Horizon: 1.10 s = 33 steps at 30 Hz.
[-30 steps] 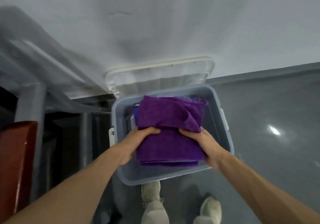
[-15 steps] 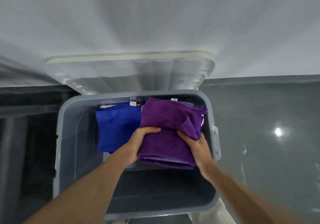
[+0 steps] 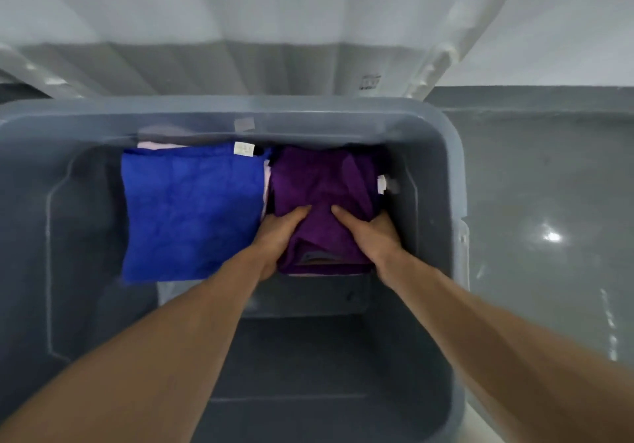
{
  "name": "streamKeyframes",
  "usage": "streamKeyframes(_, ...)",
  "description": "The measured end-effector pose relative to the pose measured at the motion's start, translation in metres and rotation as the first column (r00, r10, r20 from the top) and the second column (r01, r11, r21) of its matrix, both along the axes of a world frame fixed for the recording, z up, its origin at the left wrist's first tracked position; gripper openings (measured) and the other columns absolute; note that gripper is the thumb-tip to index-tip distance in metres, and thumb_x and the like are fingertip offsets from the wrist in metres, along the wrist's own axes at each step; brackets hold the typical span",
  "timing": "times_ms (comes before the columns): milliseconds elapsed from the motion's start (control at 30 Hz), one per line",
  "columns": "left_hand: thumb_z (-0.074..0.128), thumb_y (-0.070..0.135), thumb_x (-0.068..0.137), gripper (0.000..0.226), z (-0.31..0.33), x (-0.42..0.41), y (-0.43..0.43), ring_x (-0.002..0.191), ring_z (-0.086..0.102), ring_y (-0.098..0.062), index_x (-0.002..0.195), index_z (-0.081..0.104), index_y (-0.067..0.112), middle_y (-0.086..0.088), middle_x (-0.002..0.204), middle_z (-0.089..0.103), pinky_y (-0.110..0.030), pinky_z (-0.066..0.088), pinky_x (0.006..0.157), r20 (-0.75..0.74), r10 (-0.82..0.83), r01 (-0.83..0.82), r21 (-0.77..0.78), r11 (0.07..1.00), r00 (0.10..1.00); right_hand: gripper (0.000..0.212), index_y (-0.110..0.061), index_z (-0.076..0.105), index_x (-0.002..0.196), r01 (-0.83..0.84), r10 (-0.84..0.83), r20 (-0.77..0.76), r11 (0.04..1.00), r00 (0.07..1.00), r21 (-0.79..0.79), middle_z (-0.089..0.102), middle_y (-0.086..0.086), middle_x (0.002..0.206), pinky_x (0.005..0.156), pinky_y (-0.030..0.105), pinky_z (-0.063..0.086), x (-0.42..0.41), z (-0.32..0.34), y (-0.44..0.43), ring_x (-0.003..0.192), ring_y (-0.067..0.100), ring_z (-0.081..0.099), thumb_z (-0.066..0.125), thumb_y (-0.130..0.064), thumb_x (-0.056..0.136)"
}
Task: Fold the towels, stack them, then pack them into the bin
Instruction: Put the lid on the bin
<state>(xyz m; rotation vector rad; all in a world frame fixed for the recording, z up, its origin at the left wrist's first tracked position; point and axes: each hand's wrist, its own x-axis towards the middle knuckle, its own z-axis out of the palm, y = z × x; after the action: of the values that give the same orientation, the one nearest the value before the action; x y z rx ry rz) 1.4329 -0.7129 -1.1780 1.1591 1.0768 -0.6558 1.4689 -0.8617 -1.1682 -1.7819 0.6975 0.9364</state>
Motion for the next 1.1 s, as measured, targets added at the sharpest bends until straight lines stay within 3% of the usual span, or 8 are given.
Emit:
streamKeyframes(200, 0.076, 0.044, 0.074, 0.059, 0.07, 0.009, 0.015, 0.107, 0.064, -0.016, 0.125, 0.056, 0.024, 0.0, 0.12, 0.066, -0.036, 0.049, 0.098, 0.008, -0.074, 0.074, -0.019, 0.997, 0.997, 0.058, -0.01, 0.038, 0.139, -0.198, 0.209, 0.041, 0.963, 0.977, -0.182, 0.055, 0.008, 0.132, 0.091, 0.028, 0.045, 0.009, 0.076, 0.007, 0.117, 0.026, 0.055, 0.062, -0.028, 0.09)
streamKeyframes(300, 0.062, 0.027, 0.089, 0.038, 0.134, 0.024, 0.033, 0.107, 0.058, -0.011, 0.125, 0.055, 0.015, 0.003, 0.119, 0.062, -0.027, 0.044, 0.091, 0.07, -0.284, 0.264, 0.215, 0.94, 0.956, 0.052, -0.011, 0.037, 0.141, -0.424, 0.477, 0.173, 0.864, 0.862, -0.271, 0.048, 0.007, 0.137, 0.092, 0.024, 0.04, 0.025, 0.144, 0.022, 0.121, 0.022, 0.05, 0.054, -0.016, 0.093)
streamKeyframes(400, 0.055, 0.011, 0.092, 0.038, 0.199, 0.044, 0.065, 0.116, 0.052, -0.021, 0.13, 0.053, 0.011, -0.004, 0.129, 0.052, -0.031, 0.039, 0.1, 0.096, -0.559, 0.375, 0.647, 0.664, 0.823, 0.043, -0.015, 0.044, 0.137, -0.583, 0.674, 0.327, 0.738, 0.663, -0.34, 0.045, 0.001, 0.14, 0.106, 0.028, 0.033, 0.05, 0.211, 0.048, 0.129, 0.018, 0.04, 0.051, -0.015, 0.094)
streamKeyframes(533, 0.053, 0.01, 0.091, 0.038, 0.265, 0.08, 0.118, 0.116, 0.05, -0.026, 0.129, 0.053, 0.01, -0.009, 0.131, 0.048, -0.038, 0.035, 0.107, 0.043, -0.745, 0.231, 0.937, 0.261, 0.666, 0.039, -0.015, 0.048, 0.134, -0.616, 0.776, 0.508, 0.617, 0.374, -0.49, 0.046, -0.001, 0.139, 0.107, 0.027, 0.03, 0.098, 0.272, 0.09, 0.13, 0.014, 0.036, 0.047, -0.012, 0.095)
streamKeyframes(667, 0.045, 0.02, 0.096, 0.049, 0.279, 0.106, 0.156, 0.134, 0.035, -0.026, 0.144, 0.036, 0.011, -0.01, 0.146, 0.036, -0.038, 0.02, 0.114, -0.194, -0.781, 0.324, 0.946, 0.011, 0.593, 0.04, -0.012, 0.045, 0.136, -0.597, 0.871, 0.459, 0.463, 0.172, -0.655, 0.046, 0.003, 0.142, 0.105, 0.034, 0.032, 0.13, 0.281, 0.128, 0.13, 0.021, 0.038, 0.043, -0.025, 0.098)
streamKeyframes(800, 0.033, 0.024, 0.102, 0.048, 0.258, 0.092, 0.161, 0.14, 0.027, -0.023, 0.148, 0.025, 0.011, -0.008, 0.152, 0.03, -0.04, 0.012, 0.118, -0.31, -0.803, 0.486, 0.874, -0.029, 0.51, 0.043, -0.009, 0.043, 0.137, -0.623, 0.928, 0.329, 0.363, 0.174, -0.693, 0.043, 0.009, 0.141, 0.102, 0.04, 0.035, 0.121, 0.257, 0.133, 0.126, 0.027, 0.04, 0.034, -0.032, 0.102)
streamKeyframes(933, 0.032, 0.03, 0.103, 0.042, 0.244, 0.071, 0.159, 0.123, 0.036, -0.028, 0.142, 0.034, 0.014, -0.009, 0.137, 0.034, -0.039, 0.028, 0.105, -0.422, -0.781, 0.453, 0.868, -0.203, 0.46, 0.038, -0.01, 0.047, 0.13, -0.528, 0.967, 0.23, 0.251, 0.106, -0.811, 0.045, 0.012, 0.13, 0.095, 0.044, 0.035, 0.104, 0.241, 0.128, 0.116, 0.03, 0.042, 0.038, -0.033, 0.101)
streamKeyframes(1100, 0.033, 0.03, 0.103, 0.036, 0.244, 0.049, 0.168, 0.124, 0.037, -0.024, 0.137, 0.04, 0.021, -0.006, 0.134, 0.042, -0.038, 0.023, 0.108, -0.458, -0.806, 0.522, 0.823, -0.225, 0.374, 0.028, -0.02, 0.06, 0.113, -0.594, 0.973, 0.18, 0.232, 0.147, -0.77, 0.056, 0.004, 0.118, 0.098, 0.04, 0.027, 0.088, 0.238, 0.117, 0.108, 0.024, 0.049, 0.04, -0.035, 0.101)
